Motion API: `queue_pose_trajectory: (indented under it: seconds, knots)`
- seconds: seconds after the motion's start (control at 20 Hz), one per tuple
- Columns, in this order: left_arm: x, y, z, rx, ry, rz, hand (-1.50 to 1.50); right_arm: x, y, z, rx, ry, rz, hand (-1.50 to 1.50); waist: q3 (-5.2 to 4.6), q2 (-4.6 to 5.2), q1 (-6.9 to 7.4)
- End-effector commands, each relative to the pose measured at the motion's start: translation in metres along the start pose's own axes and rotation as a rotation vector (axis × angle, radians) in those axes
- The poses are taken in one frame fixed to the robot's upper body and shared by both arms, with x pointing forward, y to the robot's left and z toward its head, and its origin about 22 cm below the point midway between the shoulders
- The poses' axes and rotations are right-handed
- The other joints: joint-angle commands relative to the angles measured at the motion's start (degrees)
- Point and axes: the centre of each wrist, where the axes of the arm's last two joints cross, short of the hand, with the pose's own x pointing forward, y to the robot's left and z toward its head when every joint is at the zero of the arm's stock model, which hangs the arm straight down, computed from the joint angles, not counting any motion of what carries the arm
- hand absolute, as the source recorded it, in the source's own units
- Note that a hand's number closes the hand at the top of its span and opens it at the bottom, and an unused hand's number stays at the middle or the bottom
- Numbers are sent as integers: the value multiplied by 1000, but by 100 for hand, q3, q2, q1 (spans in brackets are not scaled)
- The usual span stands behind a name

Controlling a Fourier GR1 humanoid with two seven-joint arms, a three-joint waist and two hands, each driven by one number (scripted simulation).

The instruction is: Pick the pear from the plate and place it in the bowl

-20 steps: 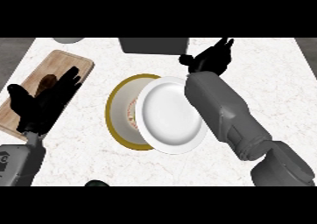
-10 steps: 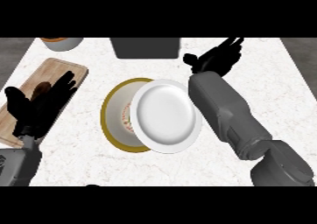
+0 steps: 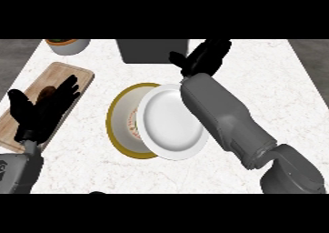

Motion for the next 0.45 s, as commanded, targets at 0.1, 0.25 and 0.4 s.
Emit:
queue_pose_trajectory:
  seconds: [0.1, 0.25, 0.4]
  knots:
    - [-4, -4, -2, -31, 11, -2, 0, 39, -10, 36, 119, -69, -170, -150, -1, -40, 152]
    - [-2, -6, -2, -31, 0, -1, 0, 53, -17, 51, 163, -125, -243, -150, -3, -96, 171]
    - [-4, -9, -3, -30, 13, 16, 0, 46, -19, 63, 214, -137, -220, 150, -6, -93, 122]
